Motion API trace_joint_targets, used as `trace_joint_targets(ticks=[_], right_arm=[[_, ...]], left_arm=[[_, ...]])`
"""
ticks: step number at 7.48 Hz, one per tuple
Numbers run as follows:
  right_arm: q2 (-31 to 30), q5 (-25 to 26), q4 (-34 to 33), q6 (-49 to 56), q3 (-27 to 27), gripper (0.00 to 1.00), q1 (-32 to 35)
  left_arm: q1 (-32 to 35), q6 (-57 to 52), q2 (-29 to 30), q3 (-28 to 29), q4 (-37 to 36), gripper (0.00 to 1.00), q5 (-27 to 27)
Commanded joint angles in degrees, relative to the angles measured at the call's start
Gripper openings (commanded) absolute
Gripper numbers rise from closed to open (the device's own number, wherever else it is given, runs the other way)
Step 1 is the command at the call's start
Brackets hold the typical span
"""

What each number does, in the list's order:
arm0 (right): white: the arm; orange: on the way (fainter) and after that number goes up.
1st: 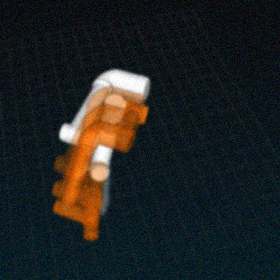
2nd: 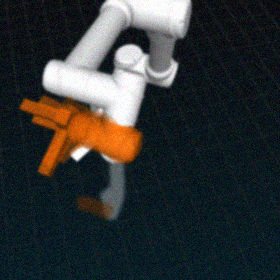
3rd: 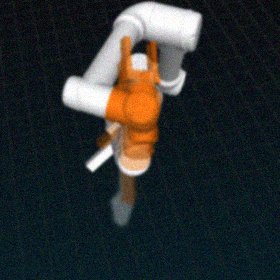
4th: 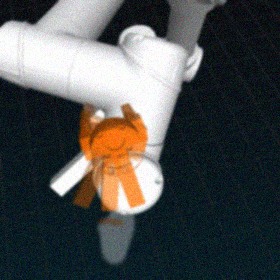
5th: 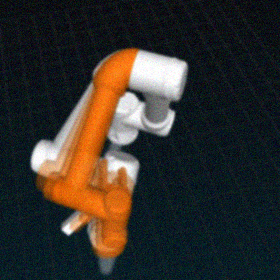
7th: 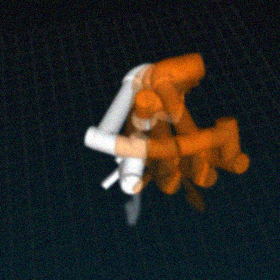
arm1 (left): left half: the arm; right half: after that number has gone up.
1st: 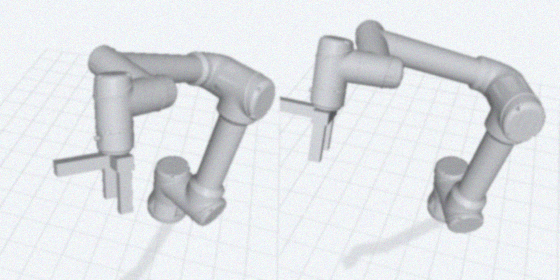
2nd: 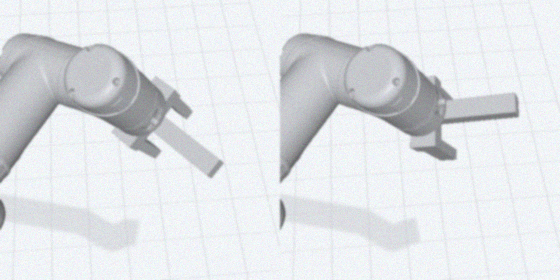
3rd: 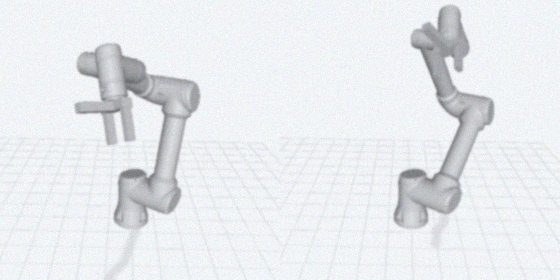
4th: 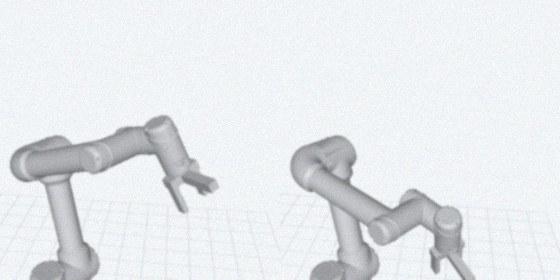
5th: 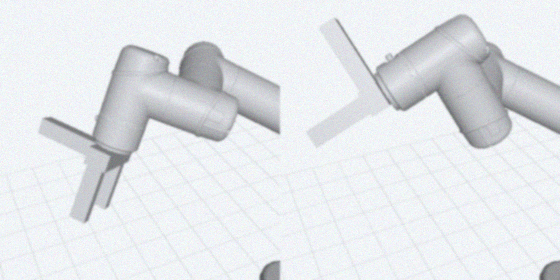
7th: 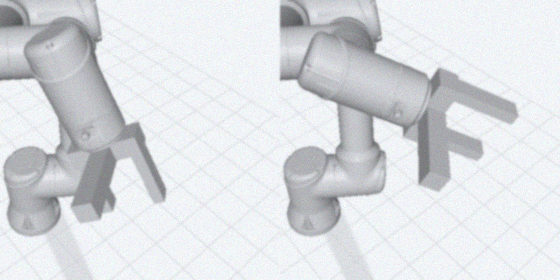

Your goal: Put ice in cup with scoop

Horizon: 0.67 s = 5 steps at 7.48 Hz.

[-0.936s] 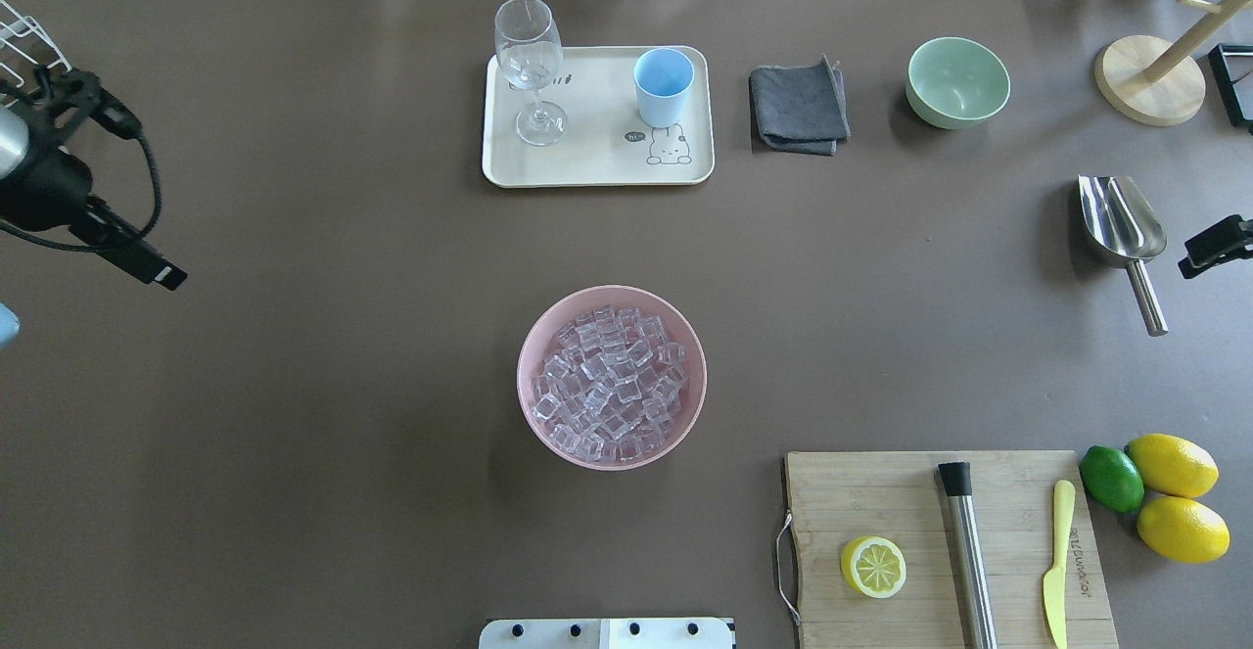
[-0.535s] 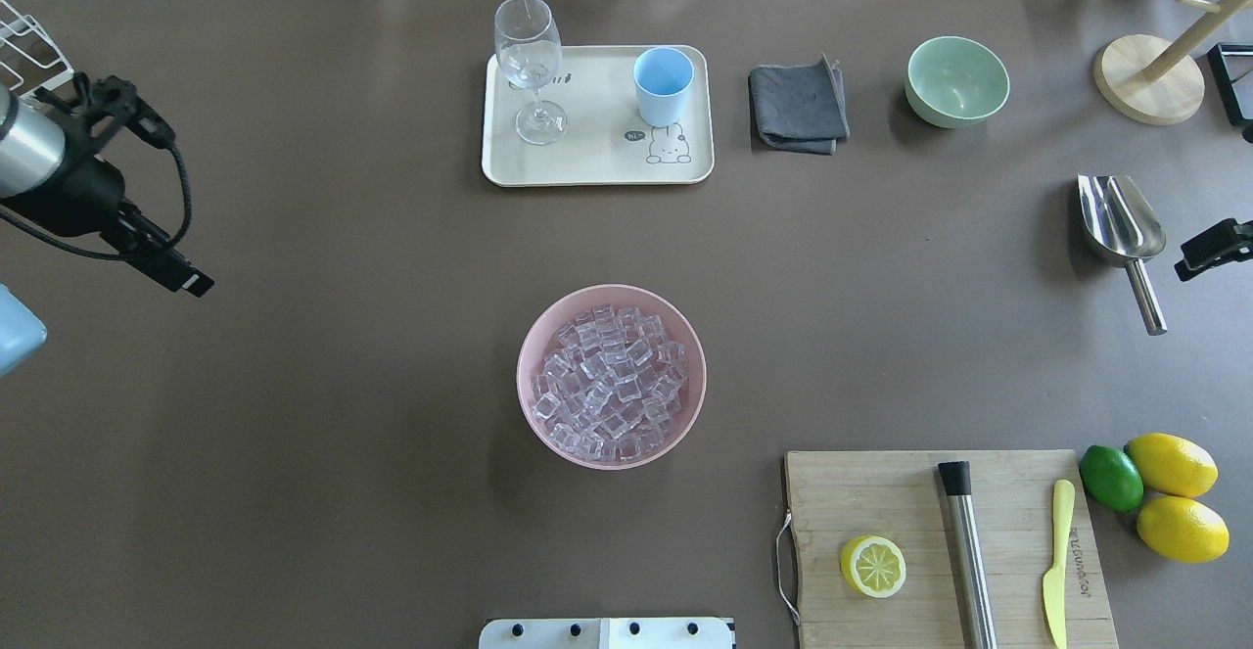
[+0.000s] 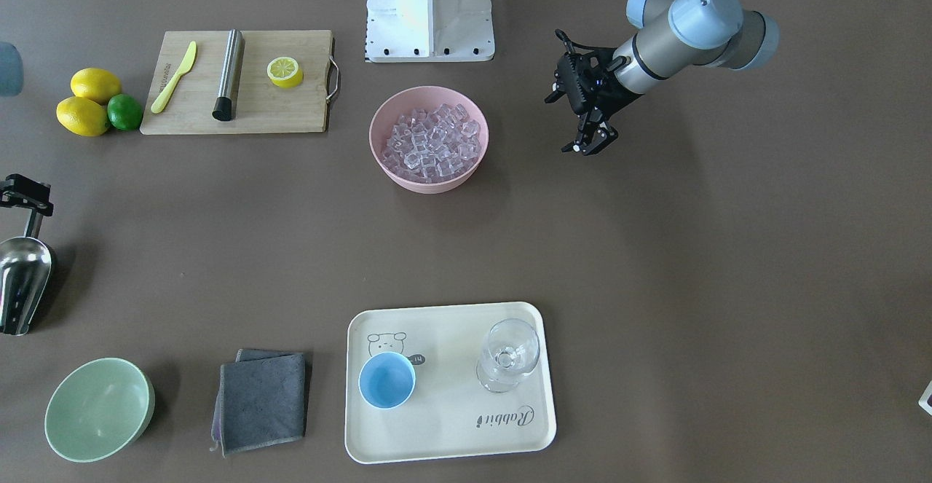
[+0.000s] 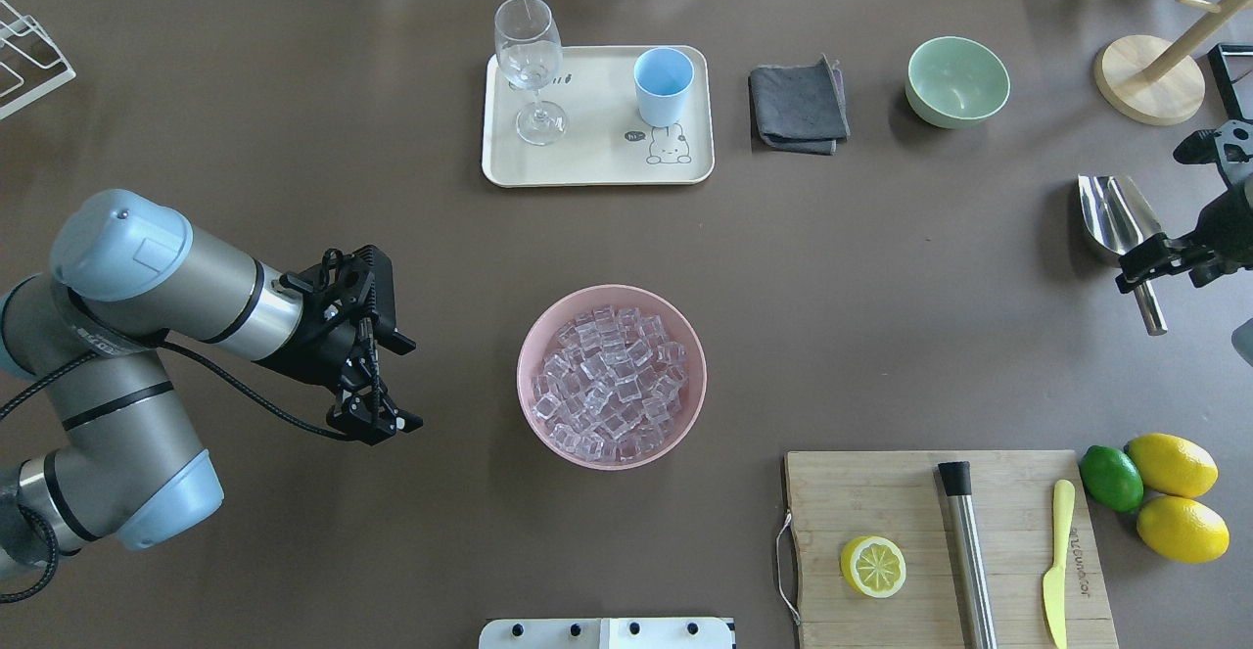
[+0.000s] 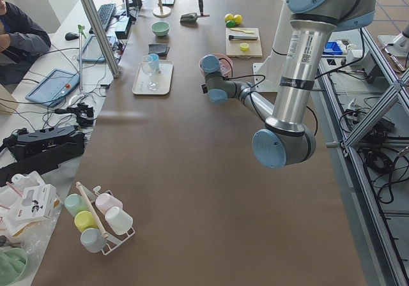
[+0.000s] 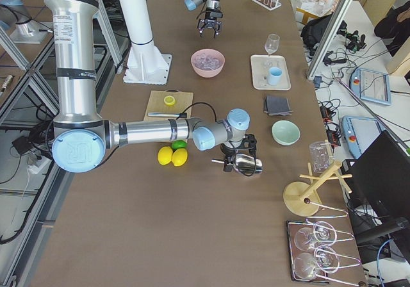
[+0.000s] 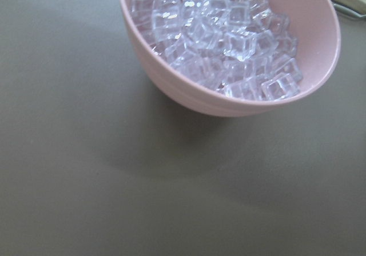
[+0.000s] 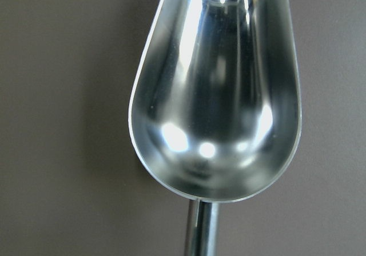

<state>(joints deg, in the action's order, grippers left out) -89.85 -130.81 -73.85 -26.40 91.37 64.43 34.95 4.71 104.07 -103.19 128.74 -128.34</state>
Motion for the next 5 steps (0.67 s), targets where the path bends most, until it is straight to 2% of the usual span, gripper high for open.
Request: trace_joint_targets(ticks=[1,3,4,5], right_arm=[[0.0,0.2,-0.3,-1.8,-0.1,0.99,-2.5],[0.0,0.5,-0.3,-2.0,-1.0,0.99,-3.3],[0.0,0.5,-0.2,-2.0,-1.3,0.80,-3.3],[0.0,0.5,-0.3,-2.0,-1.2,0.34,-3.3]], left_arm=[[-1.0,0.0,1.8,4.5,9.8,0.98,0.3],[-0.9,-0.3,2.7,10.2,23.4,0.98,6.9],[-1.0,-0.3,4.1,13.4,29.1,0.98,6.9],[-1.3,-2.9,6.2,17.7,34.6,0.98,6.8]])
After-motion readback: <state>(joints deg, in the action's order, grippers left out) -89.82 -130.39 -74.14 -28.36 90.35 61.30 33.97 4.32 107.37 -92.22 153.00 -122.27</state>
